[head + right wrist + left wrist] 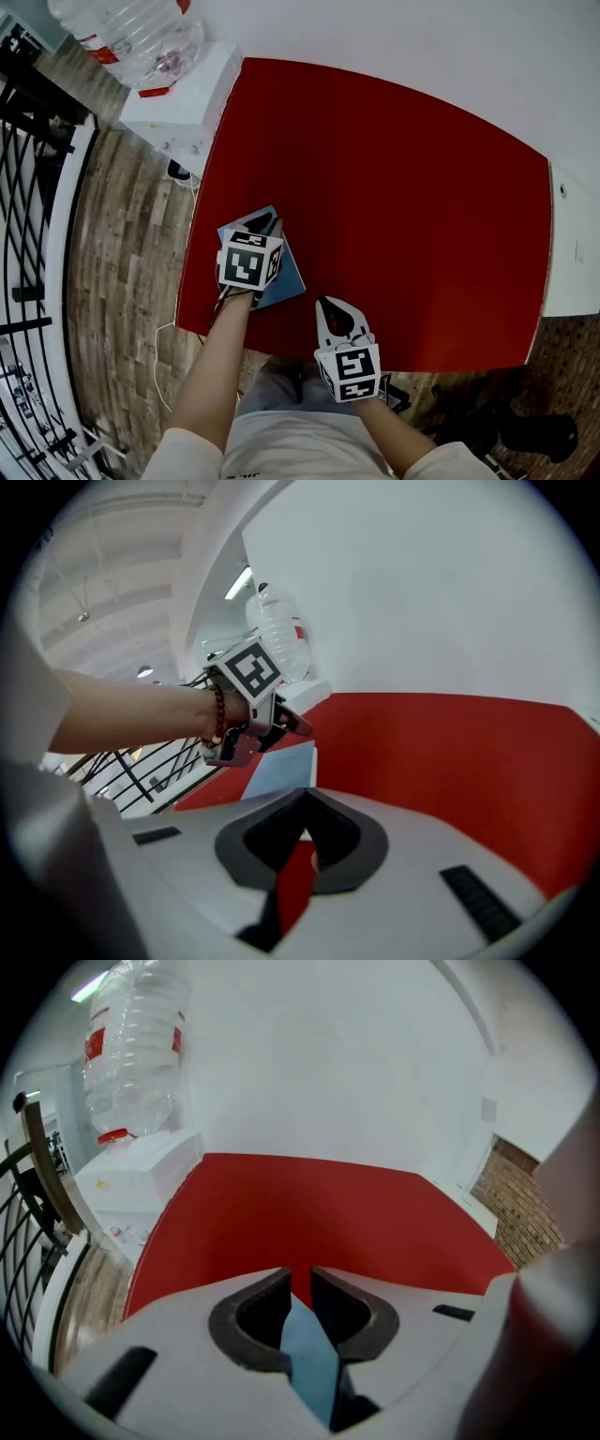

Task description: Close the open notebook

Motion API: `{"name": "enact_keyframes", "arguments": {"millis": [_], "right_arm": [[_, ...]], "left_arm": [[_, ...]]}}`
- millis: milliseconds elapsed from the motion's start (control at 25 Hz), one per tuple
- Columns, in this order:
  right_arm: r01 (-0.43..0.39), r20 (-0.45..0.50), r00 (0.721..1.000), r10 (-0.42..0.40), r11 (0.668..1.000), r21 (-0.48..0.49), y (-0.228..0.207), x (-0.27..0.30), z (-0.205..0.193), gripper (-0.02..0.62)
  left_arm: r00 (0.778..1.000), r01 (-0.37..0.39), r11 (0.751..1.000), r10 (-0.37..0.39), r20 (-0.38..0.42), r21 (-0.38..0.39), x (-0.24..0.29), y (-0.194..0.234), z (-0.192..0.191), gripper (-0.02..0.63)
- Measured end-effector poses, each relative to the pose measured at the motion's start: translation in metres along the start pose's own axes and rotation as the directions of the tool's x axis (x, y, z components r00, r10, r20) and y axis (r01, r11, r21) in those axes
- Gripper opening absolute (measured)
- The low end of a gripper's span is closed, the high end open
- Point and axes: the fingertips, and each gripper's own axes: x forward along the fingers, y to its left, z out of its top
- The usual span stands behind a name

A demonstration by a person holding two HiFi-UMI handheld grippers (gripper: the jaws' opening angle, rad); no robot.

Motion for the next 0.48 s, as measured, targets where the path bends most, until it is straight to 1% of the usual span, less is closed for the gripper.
{"name": "enact_keyframes", "arguments": {"millis": [80,160,200,280,360,480], "right_arm": [[-0.008,0.003,1.0,0.008,1.0,-0.018,0.007,-0.007,0.006,0.006],[-0.018,0.005,1.0,0.018,0.999,-0.037,0.014,-0.016,0.014,0.006],[-0.023,0.009,1.0,0.024,0.999,-0.047,0.017,-0.02,0.018,0.006],[-0.033,0.018,0.999,0.034,0.998,-0.061,0.022,-0.028,0.028,0.005],[-0.047,0.02,0.999,0.048,0.997,-0.063,0.03,-0.035,0.038,0.006],[-0.072,0.018,0.997,0.073,0.994,-0.078,0.048,-0.047,0.049,0.005]], "left_arm": [[1.0,-0.006,1.0,0.006,0.024,0.002,-0.023,-0.003,0.004,0.063],[0.998,-0.008,1.0,0.009,0.054,-0.015,-0.051,-0.009,0.005,0.063],[0.997,-0.013,1.0,0.015,0.075,-0.028,-0.066,-0.014,0.004,0.062],[0.992,-0.027,0.998,0.034,0.122,-0.054,-0.096,-0.02,0.003,0.006],[0.985,-0.033,0.995,0.047,0.164,-0.09,-0.126,-0.022,-0.002,0.006],[0.978,-0.039,0.99,0.066,0.198,-0.136,-0.168,-0.026,-0.02,0.006]]}}
